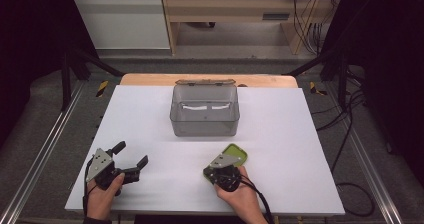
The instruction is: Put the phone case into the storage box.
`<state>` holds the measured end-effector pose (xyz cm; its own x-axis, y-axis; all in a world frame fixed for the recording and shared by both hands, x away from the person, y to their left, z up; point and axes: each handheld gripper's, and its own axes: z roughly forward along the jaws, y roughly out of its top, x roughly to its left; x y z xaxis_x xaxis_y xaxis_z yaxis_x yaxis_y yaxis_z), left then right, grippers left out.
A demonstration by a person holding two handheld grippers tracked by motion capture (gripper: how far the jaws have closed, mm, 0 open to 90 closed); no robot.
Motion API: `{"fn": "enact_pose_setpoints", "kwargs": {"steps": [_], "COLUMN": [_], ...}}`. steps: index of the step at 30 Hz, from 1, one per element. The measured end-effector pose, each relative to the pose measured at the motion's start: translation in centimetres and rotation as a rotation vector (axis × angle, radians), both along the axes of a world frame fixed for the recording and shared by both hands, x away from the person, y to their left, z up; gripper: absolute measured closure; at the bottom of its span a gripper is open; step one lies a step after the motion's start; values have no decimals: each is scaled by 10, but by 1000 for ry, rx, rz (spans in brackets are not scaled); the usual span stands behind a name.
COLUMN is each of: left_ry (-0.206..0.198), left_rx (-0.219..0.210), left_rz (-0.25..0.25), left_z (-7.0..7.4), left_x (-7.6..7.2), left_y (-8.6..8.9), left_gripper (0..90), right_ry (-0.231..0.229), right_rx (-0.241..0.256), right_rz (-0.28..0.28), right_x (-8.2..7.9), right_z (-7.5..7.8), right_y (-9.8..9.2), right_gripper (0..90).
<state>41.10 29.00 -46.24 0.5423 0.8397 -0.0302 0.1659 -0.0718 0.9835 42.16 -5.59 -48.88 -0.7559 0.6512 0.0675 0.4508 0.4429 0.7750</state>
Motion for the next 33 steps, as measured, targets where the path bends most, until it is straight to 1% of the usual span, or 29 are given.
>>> {"fn": "enact_pose_setpoints", "kwargs": {"steps": [1,2,5,8,12,13,18,21,22,23,25,26,27,30,33], "left_ry": [0,-1,0,1,-1,1,-2,-6,-6,-10,-13,-16,-22,-33,-31], "left_rx": [0,1,4,14,7,15,23,24,24,20,17,15,7,0,-13], "left_rz": [0,-2,-3,-5,-4,-8,-11,-2,-2,11,18,27,38,58,77], "left_z": [0,0,0,0,1,0,1,1,1,2,2,2,3,4,4], "left_x": [0,0,0,0,0,1,0,1,1,1,1,1,0,0,0], "left_y": [0,0,0,0,0,-1,-2,-1,-1,0,1,2,4,8,12], "left_gripper": [22,23,23,24,24,24,24,24,24,24,24,24,24,25,26], "right_ry": [0,-5,-3,-14,-28,-35,-65,-84,-84,-92,-94,-94,-100,-97,-95], "right_rx": [0,-7,-14,-49,-74,-84,-147,-188,-188,-204,-213,-213,-227,-248,-251], "right_rz": [0,11,23,47,70,76,106,108,108,106,93,93,87,79,79], "right_x": [0,-1,0,0,1,1,4,7,7,11,16,16,21,25,24], "right_z": [0,1,1,3,4,5,8,10,10,11,13,13,14,15,15], "right_y": [0,10,21,30,41,50,76,94,94,104,112,112,119,124,124], "right_gripper": [900,900,900,900,900,900,900,900,900,900,900,900,900,900,900]}}
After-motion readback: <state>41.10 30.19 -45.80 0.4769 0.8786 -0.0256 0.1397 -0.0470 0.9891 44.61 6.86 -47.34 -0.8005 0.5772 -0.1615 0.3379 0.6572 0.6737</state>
